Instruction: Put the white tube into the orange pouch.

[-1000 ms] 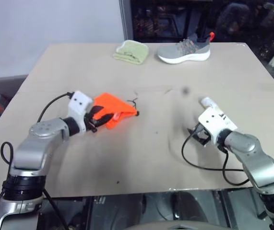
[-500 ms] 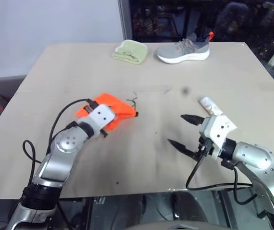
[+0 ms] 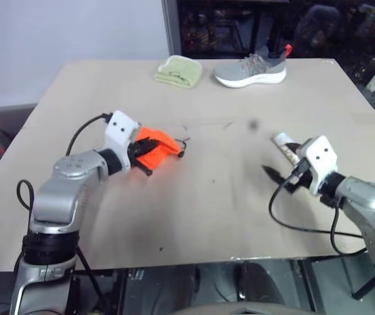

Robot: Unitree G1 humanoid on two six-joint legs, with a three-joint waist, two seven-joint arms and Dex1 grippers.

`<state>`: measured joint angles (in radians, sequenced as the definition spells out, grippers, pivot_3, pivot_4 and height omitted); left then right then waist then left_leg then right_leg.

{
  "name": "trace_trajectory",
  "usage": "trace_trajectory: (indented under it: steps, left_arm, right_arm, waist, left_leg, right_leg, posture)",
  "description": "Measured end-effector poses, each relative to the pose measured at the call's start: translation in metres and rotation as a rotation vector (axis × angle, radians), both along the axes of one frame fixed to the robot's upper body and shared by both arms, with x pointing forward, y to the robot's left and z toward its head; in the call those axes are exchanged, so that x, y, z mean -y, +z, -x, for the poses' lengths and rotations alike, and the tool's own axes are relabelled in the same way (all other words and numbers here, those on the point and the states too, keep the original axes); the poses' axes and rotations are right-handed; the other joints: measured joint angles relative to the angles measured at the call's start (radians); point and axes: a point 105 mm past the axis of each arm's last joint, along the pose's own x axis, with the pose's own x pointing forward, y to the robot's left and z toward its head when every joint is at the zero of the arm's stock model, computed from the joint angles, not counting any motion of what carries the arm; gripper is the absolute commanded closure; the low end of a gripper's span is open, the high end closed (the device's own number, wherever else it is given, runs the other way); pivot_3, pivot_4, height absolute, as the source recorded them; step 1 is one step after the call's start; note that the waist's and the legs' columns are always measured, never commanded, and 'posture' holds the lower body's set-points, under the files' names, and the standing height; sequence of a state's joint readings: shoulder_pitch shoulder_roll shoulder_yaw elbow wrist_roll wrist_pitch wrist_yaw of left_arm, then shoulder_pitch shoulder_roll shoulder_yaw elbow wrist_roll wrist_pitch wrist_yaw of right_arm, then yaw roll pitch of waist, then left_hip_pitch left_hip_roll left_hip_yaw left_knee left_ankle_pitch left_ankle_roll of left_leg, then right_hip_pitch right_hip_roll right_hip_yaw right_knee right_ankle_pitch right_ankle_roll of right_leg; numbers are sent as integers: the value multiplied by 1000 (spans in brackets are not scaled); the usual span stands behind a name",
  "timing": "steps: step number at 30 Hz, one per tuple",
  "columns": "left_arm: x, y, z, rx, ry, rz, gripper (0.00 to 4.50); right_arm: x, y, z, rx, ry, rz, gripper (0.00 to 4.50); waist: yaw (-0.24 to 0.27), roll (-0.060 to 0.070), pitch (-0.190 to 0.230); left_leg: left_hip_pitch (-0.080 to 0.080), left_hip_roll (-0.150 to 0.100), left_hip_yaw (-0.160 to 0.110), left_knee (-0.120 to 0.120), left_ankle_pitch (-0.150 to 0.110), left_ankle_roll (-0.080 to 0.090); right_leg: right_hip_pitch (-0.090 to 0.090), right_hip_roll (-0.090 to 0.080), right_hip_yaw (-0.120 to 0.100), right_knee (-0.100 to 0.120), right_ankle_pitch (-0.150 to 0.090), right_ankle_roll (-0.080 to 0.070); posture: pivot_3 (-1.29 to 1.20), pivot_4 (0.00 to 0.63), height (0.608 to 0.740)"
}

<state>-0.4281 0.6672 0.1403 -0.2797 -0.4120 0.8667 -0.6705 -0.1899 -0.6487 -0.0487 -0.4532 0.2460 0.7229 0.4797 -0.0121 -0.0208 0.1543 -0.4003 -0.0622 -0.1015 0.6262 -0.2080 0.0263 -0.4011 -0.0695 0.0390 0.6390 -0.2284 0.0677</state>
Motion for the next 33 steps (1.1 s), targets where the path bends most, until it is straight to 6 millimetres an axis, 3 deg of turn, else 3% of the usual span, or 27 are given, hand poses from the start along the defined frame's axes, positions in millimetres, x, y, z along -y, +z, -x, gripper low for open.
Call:
trace_trajectory:
  steps: [2,7,11,14,17,24,29,31,33]
  left_arm:
    - [2,7,1,-38,-9,51,4459]
    - [4,8,3,-58,-6,71,4459]
    - [4,9,2,-53,7,73,4459]
    - [4,10,3,-40,27,81,4500]
    - [6,7,4,-49,35,93,4500]
    - [6,7,4,-55,51,105,4500]
    - [5,7,4,-54,59,106,4500]
    - [6,7,4,-54,60,110,4500]
    - [7,7,4,-55,56,115,4500]
  right_arm:
    - [24,-18,-11,-77,-121,107,0]
    - [38,-38,-25,-156,-209,138,0]
    - [42,-41,-34,-181,-249,107,0]
    - [47,-43,-38,-202,-256,89,699]
    - [46,-45,-37,-219,-242,79,1974]
    - [47,-46,-34,-217,-233,84,1974]
    - [48,-45,-32,-217,-228,66,3208]
    - [48,-40,-32,-201,-226,63,4019]
    - [48,-37,-32,-191,-222,67,4019]
  waist:
    - [-1,0,0]
    - [-3,0,0]
    - [-2,0,0]
    - [1,0,0]
    - [2,0,0]
    - [1,0,0]
    - [1,0,0]
    - [1,0,0]
    - [0,-1,0]
  left_leg:
    - [0,0,0,0,0,0]
    - [-1,0,2,-1,0,0]
    - [0,0,2,-1,0,0]
    - [0,0,2,0,0,0]
    - [0,0,1,1,0,0]
    - [0,0,1,0,0,0]
    - [0,0,1,0,0,0]
    - [0,0,1,0,0,0]
    - [0,0,1,0,0,0]
  right_leg:
    - [0,0,0,0,0,0]
    - [-1,0,2,0,0,0]
    - [-1,0,2,0,0,0]
    - [0,-1,2,0,0,0]
    - [0,-1,2,0,0,0]
    - [0,0,2,0,0,0]
    - [0,-1,2,0,0,0]
    - [0,-1,2,0,0,0]
    - [0,0,2,0,0,0]
  posture:
    - [0,150,740]
    - [0,150,740]
    - [0,150,740]
    - [0,150,740]
    - [0,150,740]
    - [0,150,740]
    - [0,150,740]
    - [0,150,740]
    - [0,150,740]
